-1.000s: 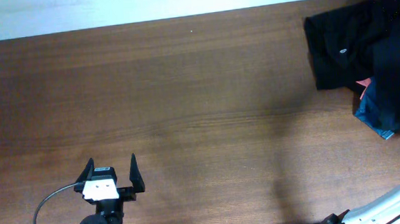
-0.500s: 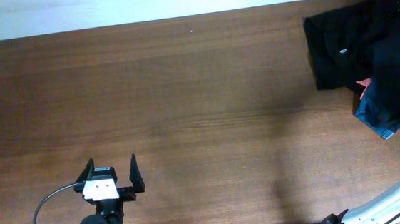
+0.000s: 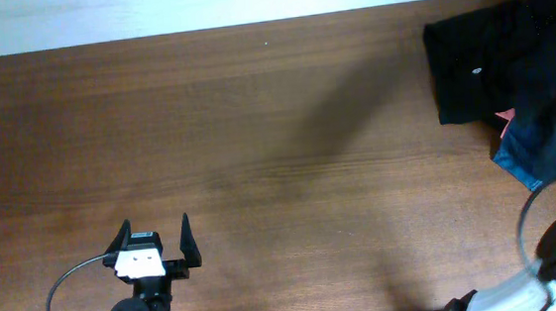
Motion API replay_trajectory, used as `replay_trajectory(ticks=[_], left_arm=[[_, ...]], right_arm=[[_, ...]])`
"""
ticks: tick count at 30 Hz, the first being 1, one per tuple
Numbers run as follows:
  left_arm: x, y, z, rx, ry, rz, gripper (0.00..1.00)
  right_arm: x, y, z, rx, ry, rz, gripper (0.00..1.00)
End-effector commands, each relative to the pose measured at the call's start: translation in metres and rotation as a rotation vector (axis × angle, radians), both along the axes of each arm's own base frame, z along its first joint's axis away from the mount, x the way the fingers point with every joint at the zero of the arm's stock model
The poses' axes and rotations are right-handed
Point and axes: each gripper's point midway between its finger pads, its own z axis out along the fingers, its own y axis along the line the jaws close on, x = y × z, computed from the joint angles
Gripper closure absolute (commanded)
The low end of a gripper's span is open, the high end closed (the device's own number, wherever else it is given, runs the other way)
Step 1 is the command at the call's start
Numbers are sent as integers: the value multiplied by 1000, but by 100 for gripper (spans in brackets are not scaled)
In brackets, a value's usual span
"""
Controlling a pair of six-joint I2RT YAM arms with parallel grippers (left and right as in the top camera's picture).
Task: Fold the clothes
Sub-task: 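Reach the right gripper into the clothes pile and grasp a black garment, then pull the black garment out and drop it at table center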
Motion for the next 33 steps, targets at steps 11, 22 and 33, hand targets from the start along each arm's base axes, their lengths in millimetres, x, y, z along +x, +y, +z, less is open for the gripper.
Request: replay_trajectory(ticks=[11,22,33], left_arm=[[0,2,-1,16,-3,9,1],[0,2,-1,16,-3,9,1],[0,2,-1,16,-3,9,1]], right_arm=[[-4,195,154,-359,-321,565,96],[-73,335,156,-360,-361,1098,96],[-91,360,152,-513,-363,1258,96]])
